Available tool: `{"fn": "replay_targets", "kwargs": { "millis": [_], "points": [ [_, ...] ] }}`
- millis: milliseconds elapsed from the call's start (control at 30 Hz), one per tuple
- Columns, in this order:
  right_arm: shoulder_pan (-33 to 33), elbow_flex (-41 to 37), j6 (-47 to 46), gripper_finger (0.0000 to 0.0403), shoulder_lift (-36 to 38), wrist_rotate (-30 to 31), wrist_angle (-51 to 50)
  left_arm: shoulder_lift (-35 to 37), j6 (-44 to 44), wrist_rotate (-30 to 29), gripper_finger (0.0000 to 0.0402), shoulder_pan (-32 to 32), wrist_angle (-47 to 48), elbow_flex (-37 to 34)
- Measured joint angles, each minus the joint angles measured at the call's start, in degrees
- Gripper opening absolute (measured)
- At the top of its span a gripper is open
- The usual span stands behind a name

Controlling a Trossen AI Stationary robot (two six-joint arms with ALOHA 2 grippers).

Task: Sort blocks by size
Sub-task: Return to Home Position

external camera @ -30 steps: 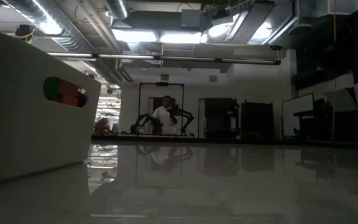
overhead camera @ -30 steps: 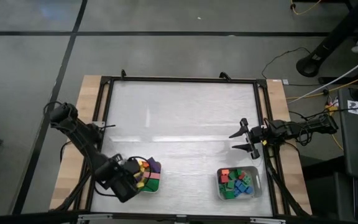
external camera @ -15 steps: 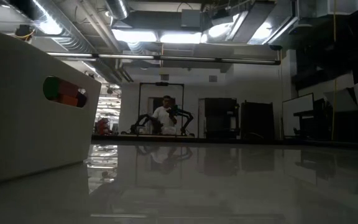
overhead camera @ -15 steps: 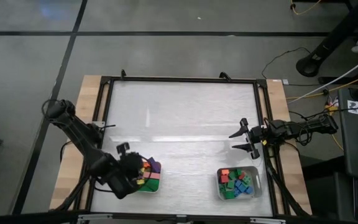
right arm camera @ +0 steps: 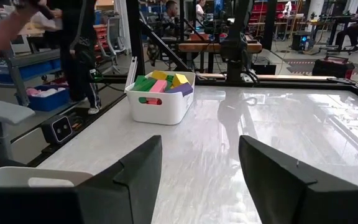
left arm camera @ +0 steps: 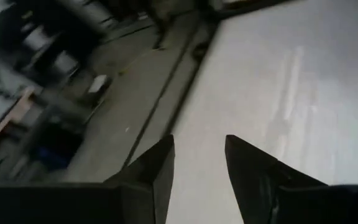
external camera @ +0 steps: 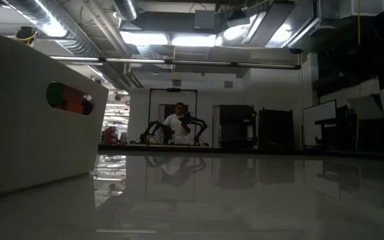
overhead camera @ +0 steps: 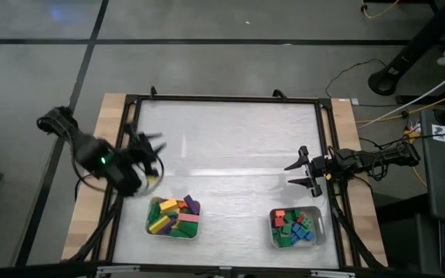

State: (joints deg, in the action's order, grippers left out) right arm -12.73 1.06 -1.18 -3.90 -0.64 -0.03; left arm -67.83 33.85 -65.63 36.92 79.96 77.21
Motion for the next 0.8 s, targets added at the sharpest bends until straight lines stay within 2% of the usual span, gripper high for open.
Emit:
{"fn": "replay_targets", "kwargs": {
  "millis": [167, 300, 367, 467, 567, 800],
  "points": [
    [0.00, -0.02, -0.01, 0.0214, 0.00, 0.02, 0.00, 6.18, 8.91, -0.54, 0.0131, -4.90, 1.88, 0.00],
    [0.00, -0.02, 0.01, 0.0214, 0.00, 0.04, 0.00, 9.41, 10.78, -0.74, 0.0131, -6.37, 1.84, 0.00],
    [0.00, -0.02, 0.01, 0.0214, 0.00, 0.06, 0.00, 10.21, 9.08, -3.34, 0.0131, -6.96, 1.90, -0.01],
    [0.00, -0.02, 0.01, 0.0214, 0.00, 0.07, 0.00, 11.70, 8.25, -10.50, 0.0131, -8.78, 1.81, -1.93],
    [0.00, -0.04, 0.01, 0.0214, 0.00, 0.09, 0.00, 14.35, 14.21, -15.26, 0.0131, -11.57, 1.93, -6.59],
    [0.00, -0.04, 1.46, 0.0214, 0.00, 0.13, 0.00, 23.90, 33.22, -15.38, 0.0131, -13.75, 1.59, -24.03]
  ]
}}
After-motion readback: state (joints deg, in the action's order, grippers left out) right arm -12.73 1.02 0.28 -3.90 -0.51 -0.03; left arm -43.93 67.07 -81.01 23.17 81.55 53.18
